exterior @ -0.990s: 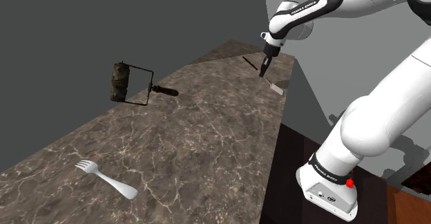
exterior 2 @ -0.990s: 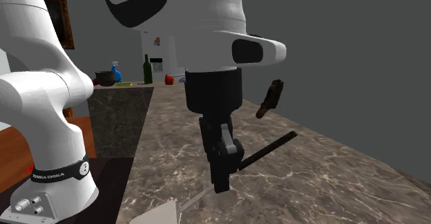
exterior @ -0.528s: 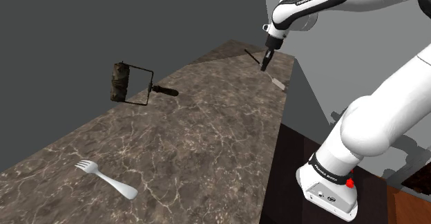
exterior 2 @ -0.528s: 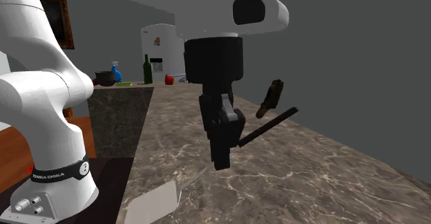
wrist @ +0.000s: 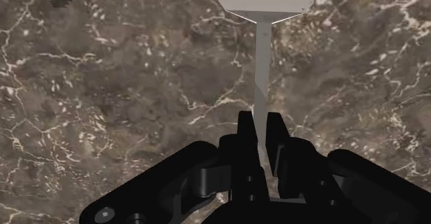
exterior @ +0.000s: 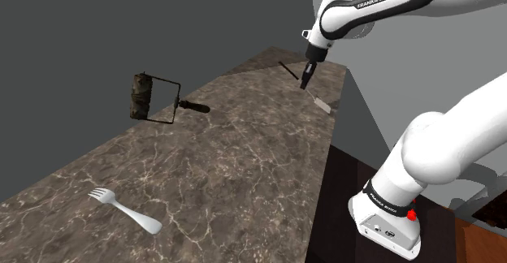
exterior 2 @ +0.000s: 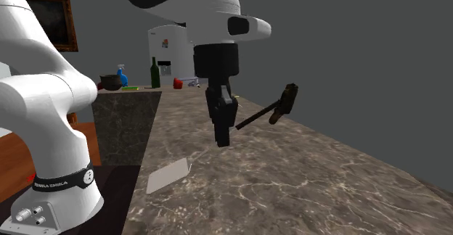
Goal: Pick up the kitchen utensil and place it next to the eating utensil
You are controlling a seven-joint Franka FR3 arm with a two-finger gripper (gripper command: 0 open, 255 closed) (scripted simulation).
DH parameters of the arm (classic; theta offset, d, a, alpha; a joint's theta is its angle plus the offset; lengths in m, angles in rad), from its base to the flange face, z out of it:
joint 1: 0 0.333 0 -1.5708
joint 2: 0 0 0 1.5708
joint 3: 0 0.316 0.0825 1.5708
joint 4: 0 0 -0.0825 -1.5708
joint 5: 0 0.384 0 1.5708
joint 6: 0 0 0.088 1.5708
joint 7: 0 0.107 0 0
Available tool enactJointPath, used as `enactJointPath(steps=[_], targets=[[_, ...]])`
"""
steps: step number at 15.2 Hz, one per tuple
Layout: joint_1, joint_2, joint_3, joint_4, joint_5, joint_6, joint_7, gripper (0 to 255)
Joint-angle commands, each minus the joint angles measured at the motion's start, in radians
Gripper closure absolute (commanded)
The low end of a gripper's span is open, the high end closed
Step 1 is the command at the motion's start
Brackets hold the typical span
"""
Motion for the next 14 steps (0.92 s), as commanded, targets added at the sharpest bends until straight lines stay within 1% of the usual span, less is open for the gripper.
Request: enactJointPath(steps=[1,8,14], targets=[[0.015,-0.034,0.04,-0.037,0.001,0.002,0.058,255],[0.082,-0.117,0.18,-0.119,0.037,-0.003,0.241,255],[0.153,-0.141,0.302,-0.143,0.09,-0.004,0.396,255]])
